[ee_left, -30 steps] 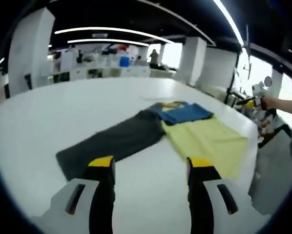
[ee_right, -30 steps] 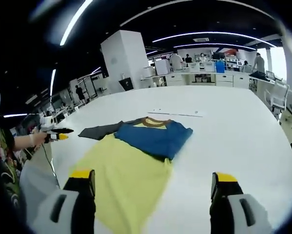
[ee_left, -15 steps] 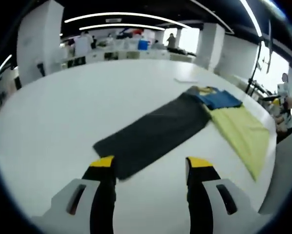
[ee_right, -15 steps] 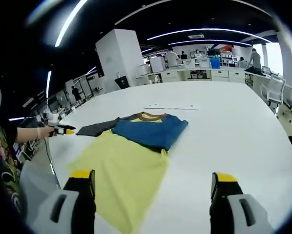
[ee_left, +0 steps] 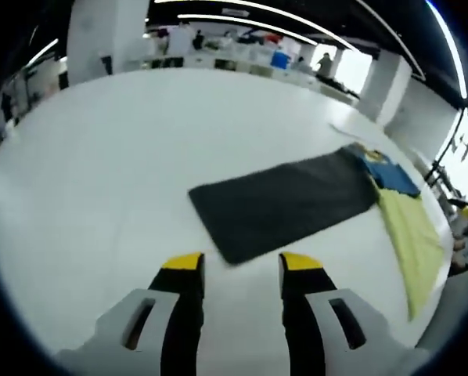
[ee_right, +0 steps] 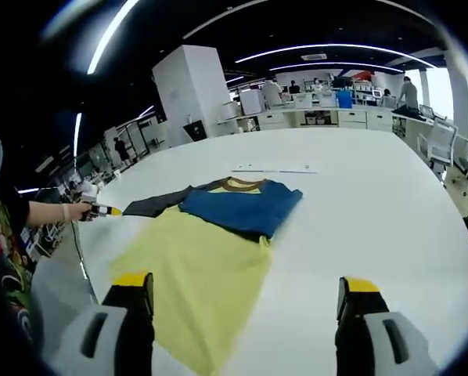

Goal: Fold the garment on the visible template until the final outline fits inside the template.

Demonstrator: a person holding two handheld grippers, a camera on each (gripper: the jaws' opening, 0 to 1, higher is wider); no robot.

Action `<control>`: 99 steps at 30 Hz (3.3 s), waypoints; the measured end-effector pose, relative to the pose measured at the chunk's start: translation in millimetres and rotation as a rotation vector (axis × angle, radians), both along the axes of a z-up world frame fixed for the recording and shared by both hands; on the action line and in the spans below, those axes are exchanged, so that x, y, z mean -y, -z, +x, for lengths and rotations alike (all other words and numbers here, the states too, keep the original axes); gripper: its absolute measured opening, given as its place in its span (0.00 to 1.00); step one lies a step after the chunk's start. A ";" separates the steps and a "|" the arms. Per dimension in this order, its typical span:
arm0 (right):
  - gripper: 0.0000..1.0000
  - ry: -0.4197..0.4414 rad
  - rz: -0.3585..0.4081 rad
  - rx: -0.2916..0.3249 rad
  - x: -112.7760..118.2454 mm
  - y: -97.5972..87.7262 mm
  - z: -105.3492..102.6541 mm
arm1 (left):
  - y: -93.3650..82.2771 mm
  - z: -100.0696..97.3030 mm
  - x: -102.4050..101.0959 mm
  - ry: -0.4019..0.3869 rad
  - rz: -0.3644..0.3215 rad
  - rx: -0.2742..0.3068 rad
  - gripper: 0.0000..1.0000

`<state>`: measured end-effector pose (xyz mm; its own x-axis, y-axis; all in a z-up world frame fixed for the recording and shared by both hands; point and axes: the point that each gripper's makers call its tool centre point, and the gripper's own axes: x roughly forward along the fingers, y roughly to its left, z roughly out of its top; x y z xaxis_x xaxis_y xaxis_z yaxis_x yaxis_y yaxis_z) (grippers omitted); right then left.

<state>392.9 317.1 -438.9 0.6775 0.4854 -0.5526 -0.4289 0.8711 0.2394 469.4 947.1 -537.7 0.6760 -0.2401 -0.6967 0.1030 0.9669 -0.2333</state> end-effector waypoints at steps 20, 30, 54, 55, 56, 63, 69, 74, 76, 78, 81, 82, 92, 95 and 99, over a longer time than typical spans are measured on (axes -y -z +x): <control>0.97 0.033 0.012 -0.005 8.5 5.7 -9.1 | -29.9 14.1 12.6 -0.167 -0.084 0.085 0.00; 0.96 0.028 0.040 0.009 4.6 5.1 -8.1 | -106.4 76.1 92.3 -0.058 -0.257 0.288 0.00; 0.95 0.095 0.088 0.028 38.7 13.8 -26.1 | -191.7 102.4 350.5 0.280 -0.479 0.434 0.00; 0.95 0.097 0.090 0.028 39.2 14.4 -26.6 | -192.3 102.3 360.4 0.291 -0.490 0.429 0.00; 0.95 0.098 0.090 0.026 39.5 16.3 -27.2 | -193.2 101.7 367.6 0.298 -0.495 0.431 0.00; 0.94 0.115 0.109 0.017 44.0 25.7 -31.7 | -192.3 108.5 419.3 0.350 -0.543 0.420 0.00; 0.94 0.139 0.128 0.008 51.5 35.2 -36.3 | -169.4 120.4 457.1 0.371 -0.560 0.385 0.00; 0.94 0.152 0.134 -0.003 54.8 42.0 -41.7 | -134.6 119.7 481.9 0.420 -0.528 0.320 0.00; 0.94 0.160 0.139 -0.007 58.4 43.9 -41.6 | -128.1 110.6 491.1 0.437 -0.523 0.305 0.00; 0.94 0.167 0.143 -0.007 61.0 46.0 -42.2 | -116.9 106.2 498.0 0.467 -0.500 0.283 0.00; 0.94 0.174 0.146 -0.014 61.0 50.2 -44.3 | -100.5 104.0 506.5 0.509 -0.460 0.260 0.00; 0.94 0.175 0.146 -0.017 58.9 51.3 -45.4 | -93.1 103.8 510.3 0.513 -0.453 0.248 0.00; 0.94 0.172 0.159 -0.029 53.7 55.3 -45.6 | -41.5 91.0 537.5 0.592 -0.387 0.142 0.00; 0.94 0.177 0.163 -0.031 54.9 56.2 -45.1 | -33.7 86.1 542.8 0.603 -0.387 0.110 0.00; 0.94 0.175 0.161 -0.039 54.2 57.7 -45.6 | -27.1 85.3 543.0 0.603 -0.378 0.099 0.00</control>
<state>347.2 262.9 -496.7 0.7385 0.4462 -0.5055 -0.2622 0.8807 0.3944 554.7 404.1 -510.6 0.4056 -0.8042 -0.4344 0.6317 0.5901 -0.5027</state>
